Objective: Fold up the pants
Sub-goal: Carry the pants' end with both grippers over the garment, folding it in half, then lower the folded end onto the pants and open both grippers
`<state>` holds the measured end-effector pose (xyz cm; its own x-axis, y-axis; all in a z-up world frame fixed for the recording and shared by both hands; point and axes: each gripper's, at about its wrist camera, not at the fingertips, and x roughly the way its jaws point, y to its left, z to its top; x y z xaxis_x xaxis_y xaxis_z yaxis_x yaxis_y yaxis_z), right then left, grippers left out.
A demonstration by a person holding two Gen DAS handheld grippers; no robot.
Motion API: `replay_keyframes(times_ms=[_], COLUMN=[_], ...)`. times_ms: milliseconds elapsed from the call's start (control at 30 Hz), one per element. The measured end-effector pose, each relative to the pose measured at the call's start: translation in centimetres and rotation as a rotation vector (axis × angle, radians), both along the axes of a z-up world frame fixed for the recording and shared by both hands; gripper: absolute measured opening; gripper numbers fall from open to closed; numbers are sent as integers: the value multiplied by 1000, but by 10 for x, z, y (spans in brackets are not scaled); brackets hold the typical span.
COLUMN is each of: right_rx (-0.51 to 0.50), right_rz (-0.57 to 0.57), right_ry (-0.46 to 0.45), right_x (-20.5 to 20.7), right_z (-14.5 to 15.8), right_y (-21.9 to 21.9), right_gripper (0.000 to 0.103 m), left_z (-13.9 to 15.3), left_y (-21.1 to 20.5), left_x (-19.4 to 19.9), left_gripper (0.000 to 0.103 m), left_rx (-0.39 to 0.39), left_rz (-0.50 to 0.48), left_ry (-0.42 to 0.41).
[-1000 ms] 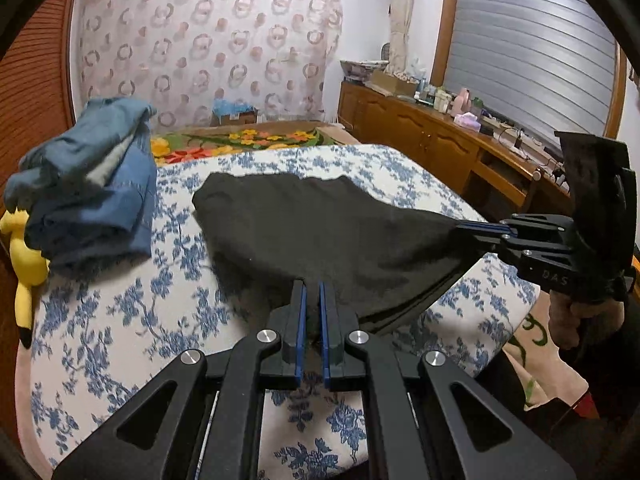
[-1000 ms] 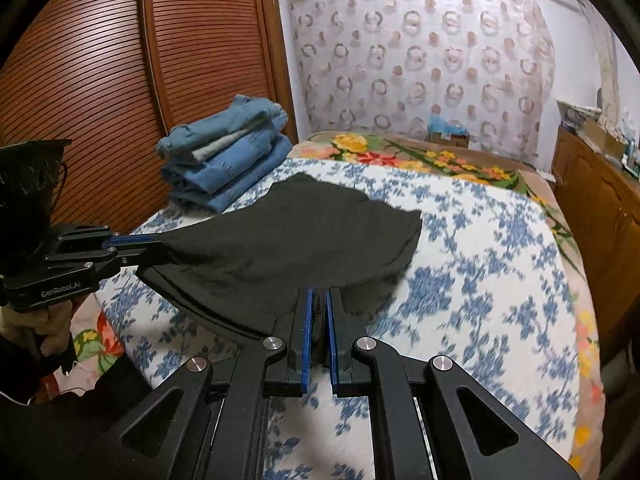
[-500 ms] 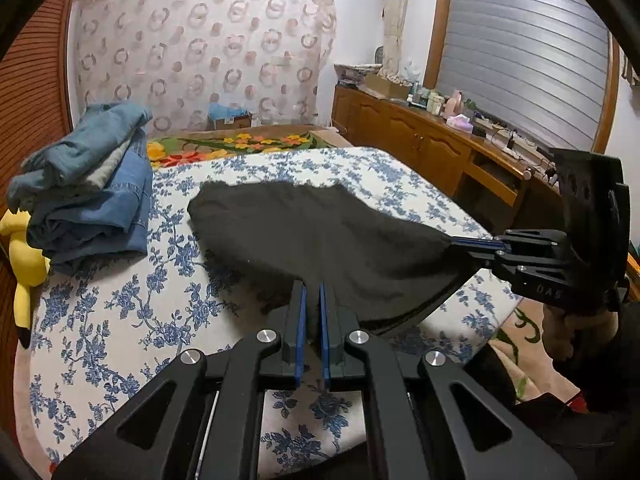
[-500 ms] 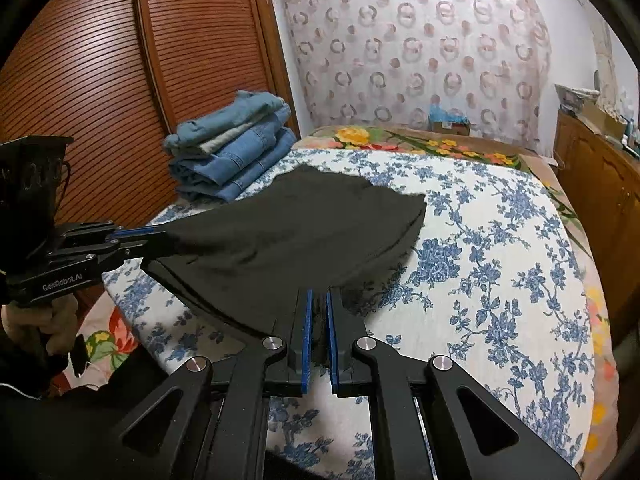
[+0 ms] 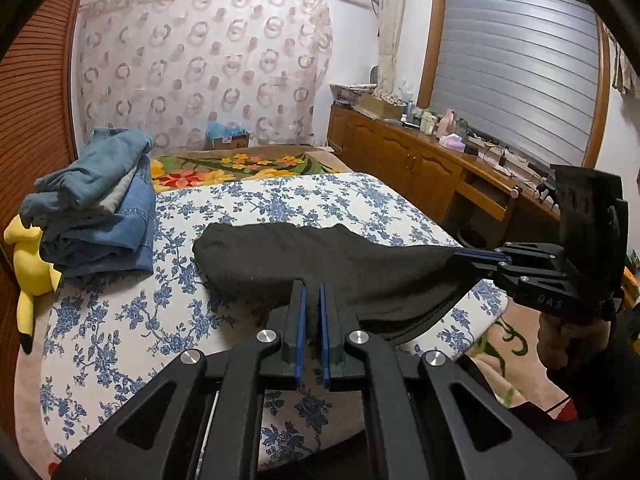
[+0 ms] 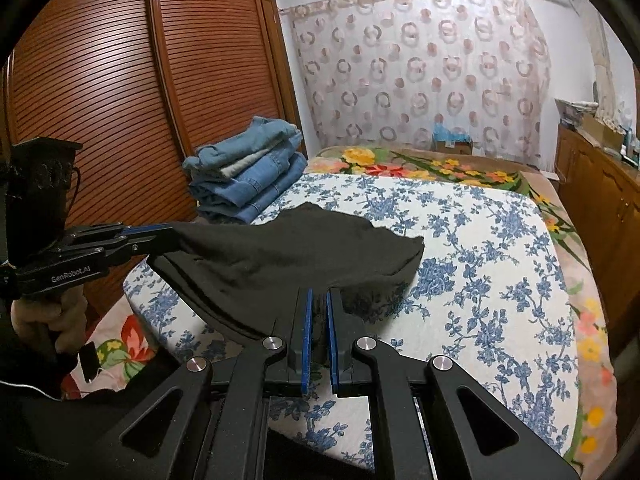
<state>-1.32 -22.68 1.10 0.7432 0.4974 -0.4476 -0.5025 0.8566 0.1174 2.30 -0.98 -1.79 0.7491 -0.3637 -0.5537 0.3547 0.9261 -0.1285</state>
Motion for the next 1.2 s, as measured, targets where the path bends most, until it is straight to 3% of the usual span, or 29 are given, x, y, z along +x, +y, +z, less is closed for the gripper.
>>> replay_keyframes(times_ms=[300,533,867,1200], right_rx=[11,11,-16,-30], right_rz=[7,-2,-58,-120], right_ry=[-24,-7,0,76], right_x=[-8,6,68,139], right_z=[8,4,5,-13], right_y=[-3,-1,16,29], right_gripper=[7,7,7,7], left_z=[9,4,-2,-17], left_y=[-3,-2,2,8], left_x=[-8,0,51,105], left_gripper=[7,7,7,7], left_rx=[3,5,34,40], left_rz=[-5,7,39,75], left_ry=[-27,-1,18,69])
